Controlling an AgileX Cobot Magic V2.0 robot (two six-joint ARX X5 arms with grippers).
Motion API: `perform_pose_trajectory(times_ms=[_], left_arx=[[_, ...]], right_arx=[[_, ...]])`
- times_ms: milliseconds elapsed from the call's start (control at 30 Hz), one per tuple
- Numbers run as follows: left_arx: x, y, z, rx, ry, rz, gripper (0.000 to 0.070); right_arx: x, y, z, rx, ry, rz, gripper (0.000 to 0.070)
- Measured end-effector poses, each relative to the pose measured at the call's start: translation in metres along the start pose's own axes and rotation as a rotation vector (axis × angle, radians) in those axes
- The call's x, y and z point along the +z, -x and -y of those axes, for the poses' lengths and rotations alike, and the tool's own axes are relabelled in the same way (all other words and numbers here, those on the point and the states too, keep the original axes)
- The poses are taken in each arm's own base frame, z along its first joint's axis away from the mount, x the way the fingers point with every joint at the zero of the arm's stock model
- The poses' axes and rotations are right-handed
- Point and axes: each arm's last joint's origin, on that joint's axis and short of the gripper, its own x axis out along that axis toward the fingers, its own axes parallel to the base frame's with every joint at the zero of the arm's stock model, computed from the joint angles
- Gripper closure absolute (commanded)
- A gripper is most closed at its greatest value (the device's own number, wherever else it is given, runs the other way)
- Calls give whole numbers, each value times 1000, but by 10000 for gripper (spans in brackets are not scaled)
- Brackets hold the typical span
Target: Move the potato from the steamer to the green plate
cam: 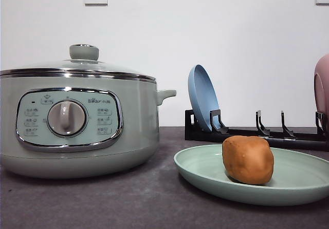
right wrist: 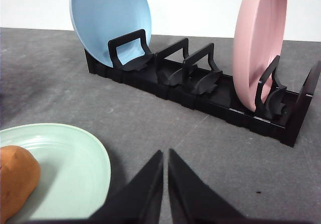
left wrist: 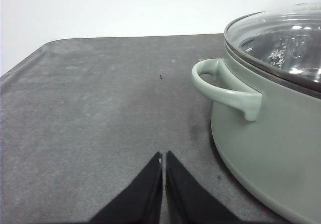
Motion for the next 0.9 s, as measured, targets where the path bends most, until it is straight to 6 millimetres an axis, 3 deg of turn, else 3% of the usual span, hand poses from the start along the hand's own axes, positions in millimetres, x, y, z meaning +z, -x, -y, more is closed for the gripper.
perform_pose_trajectory(times_ms=[900], left_arx=[[0, 0, 0, 0, 0, 0, 699]], right_arx=[[0, 0, 0, 0, 0, 0, 696]])
